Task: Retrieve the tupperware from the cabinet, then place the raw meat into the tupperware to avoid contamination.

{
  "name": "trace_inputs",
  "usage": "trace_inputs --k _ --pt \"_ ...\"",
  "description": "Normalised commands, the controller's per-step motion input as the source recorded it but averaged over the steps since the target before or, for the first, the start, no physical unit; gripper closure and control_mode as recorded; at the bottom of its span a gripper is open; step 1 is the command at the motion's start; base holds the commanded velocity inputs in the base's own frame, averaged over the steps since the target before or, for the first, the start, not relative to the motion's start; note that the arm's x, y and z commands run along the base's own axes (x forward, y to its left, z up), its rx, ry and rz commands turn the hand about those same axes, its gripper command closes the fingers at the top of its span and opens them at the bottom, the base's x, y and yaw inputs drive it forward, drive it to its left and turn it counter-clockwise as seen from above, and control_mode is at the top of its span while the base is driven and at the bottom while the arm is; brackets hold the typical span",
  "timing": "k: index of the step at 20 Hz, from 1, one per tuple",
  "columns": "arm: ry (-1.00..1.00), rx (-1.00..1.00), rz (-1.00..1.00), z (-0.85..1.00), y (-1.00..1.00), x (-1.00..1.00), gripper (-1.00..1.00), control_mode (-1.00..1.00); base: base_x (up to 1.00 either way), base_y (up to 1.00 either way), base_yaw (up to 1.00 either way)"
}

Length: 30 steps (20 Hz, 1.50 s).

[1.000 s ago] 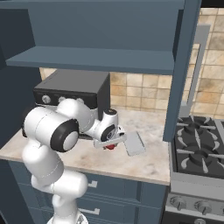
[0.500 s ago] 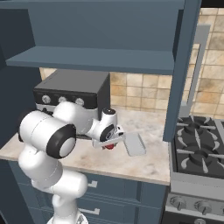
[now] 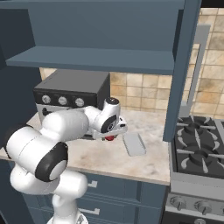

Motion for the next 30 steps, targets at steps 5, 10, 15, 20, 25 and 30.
trace_inputs --k 5,10,15,20,25,30 --pt "0.0 0.03 0.0 0.45 -0.38 -0.15 1.0 -1.0 0.0 0.0 0.0" --pt "0.0 0.0 0.0 0.22 -0.53 -0.2 1.0 -1.0 0.0 0.0 0.0" --pt "0.01 0.0 0.0 0.18 -0.58 -0.11 1.0 -1.0 0.0 0.0 0.0" --pt "0.02 0.0 0.01 0.01 -0.35 0.01 1.0 -1.0 0.0 0.0 0.0" --pt "0.0 0.0 0.0 -0.08 -0.03 0.01 1.0 -1.0 0.0 0.0 0.0" --pt "0.0 -0.01 -0.06 -0.29 -0.03 0.17 1.0 -1.0 0.0 0.0 0.0"
